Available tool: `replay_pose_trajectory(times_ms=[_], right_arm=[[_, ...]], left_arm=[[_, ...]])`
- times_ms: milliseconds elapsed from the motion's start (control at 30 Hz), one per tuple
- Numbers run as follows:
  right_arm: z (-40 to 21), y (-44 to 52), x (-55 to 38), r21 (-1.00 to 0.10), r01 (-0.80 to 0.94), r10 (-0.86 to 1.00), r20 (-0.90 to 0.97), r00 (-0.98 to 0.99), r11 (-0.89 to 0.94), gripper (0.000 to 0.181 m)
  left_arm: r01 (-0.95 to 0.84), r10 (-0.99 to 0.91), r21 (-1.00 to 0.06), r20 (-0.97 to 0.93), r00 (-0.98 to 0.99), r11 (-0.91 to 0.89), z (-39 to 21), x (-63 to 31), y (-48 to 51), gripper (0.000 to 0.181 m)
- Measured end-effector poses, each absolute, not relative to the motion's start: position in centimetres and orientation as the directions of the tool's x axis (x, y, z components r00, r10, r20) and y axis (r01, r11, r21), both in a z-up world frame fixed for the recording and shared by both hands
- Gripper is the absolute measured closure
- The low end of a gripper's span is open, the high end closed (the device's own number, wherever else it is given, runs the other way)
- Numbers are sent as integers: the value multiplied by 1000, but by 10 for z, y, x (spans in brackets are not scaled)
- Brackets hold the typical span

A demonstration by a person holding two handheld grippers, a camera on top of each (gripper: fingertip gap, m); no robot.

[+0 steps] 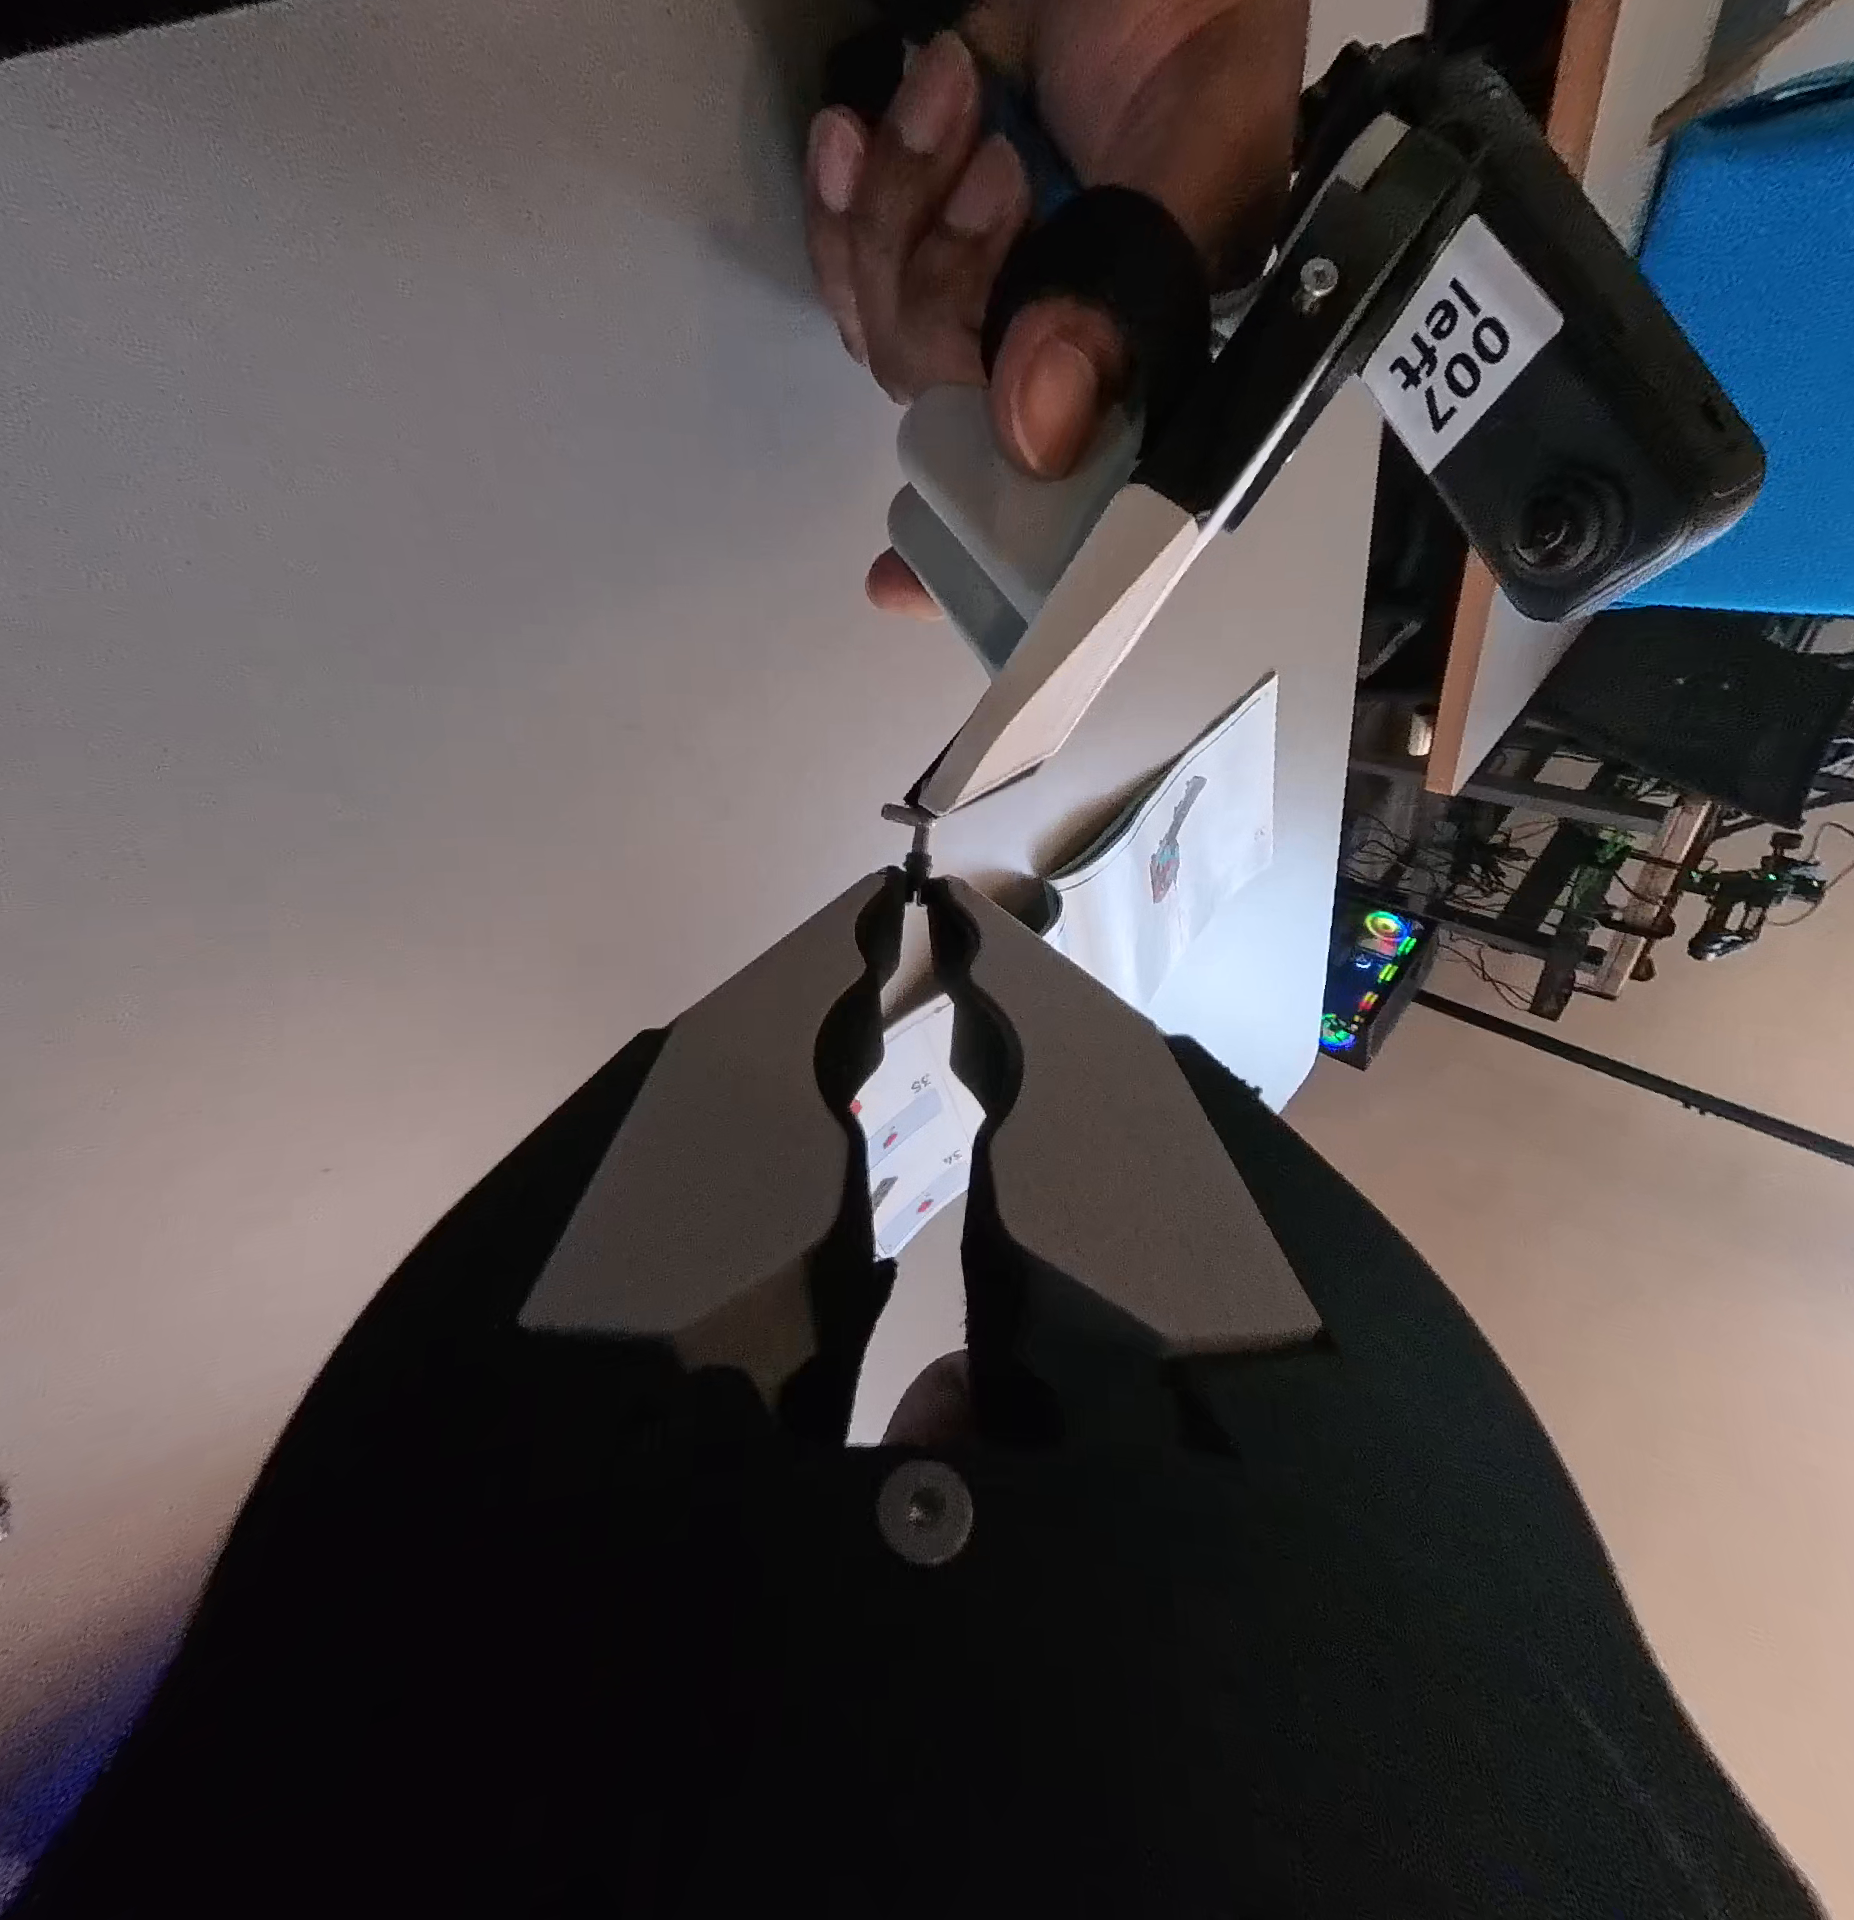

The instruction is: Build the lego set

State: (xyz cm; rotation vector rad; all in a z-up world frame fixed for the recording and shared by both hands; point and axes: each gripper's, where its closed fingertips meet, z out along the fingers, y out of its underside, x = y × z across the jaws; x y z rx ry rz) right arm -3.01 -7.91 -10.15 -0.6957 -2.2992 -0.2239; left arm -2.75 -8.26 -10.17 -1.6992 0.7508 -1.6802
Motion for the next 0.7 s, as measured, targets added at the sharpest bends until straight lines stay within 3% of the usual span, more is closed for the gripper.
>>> replay_pose_trajectory(times_ms=[700], right_arm=[[-99, -75, -42, -188, 621, 529, 734, -426, 761, 177]], left_arm=[[81, -753, -753, 657, 31, -654, -98, -33, -75, 179]])
